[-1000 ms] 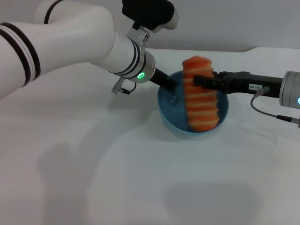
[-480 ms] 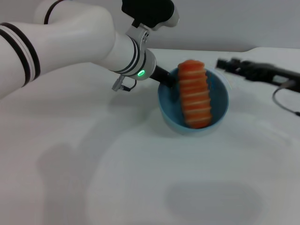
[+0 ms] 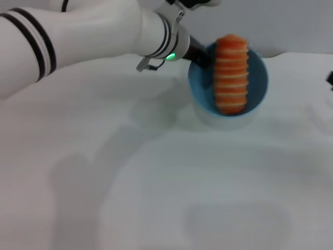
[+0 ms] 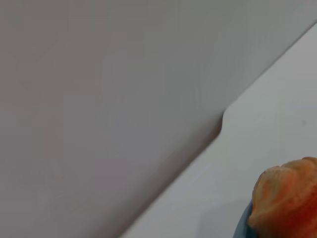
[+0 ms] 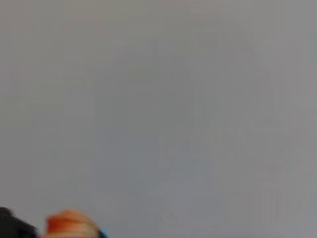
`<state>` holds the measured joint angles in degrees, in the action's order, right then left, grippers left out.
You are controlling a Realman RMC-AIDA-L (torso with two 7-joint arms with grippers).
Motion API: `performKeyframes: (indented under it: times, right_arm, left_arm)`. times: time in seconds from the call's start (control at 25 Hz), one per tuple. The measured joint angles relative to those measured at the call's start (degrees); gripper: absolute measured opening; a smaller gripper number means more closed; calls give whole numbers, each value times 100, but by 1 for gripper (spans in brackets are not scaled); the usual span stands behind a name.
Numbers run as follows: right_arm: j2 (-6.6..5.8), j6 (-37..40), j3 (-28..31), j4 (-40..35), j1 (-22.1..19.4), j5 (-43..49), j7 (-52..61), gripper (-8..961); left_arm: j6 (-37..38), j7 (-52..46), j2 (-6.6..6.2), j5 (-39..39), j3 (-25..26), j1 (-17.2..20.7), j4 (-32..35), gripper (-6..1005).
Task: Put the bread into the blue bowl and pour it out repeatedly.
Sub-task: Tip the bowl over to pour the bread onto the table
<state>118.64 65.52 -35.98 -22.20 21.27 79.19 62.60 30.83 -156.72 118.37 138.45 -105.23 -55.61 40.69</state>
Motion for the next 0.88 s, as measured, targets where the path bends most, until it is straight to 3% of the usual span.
performKeyframes:
  times: [0.08, 0.16, 0.36, 0.48, 0.88]
  right_arm:
    - [-4, -44, 147, 418, -63, -406, -568, 687]
    - [-3, -136, 258, 731, -107, -670, -1107, 686]
    - [13, -298, 542, 1004, -157, -825, -1599, 684]
    - [16, -307, 905, 1179, -206, -1081, -1735, 683]
    - [18, -386, 1316, 1456, -165, -1129, -2338, 679]
  left_arm:
    - [-91, 6, 10, 88, -39, -58, -9, 0]
    - [-645, 23, 24, 292, -478, -165, -28, 0]
    - [-1154, 57, 33, 569, -903, -182, -31, 0]
    - [-1348, 60, 54, 984, -1004, -187, -33, -1]
    - [-1920, 107, 63, 2124, -1273, -148, -54, 0]
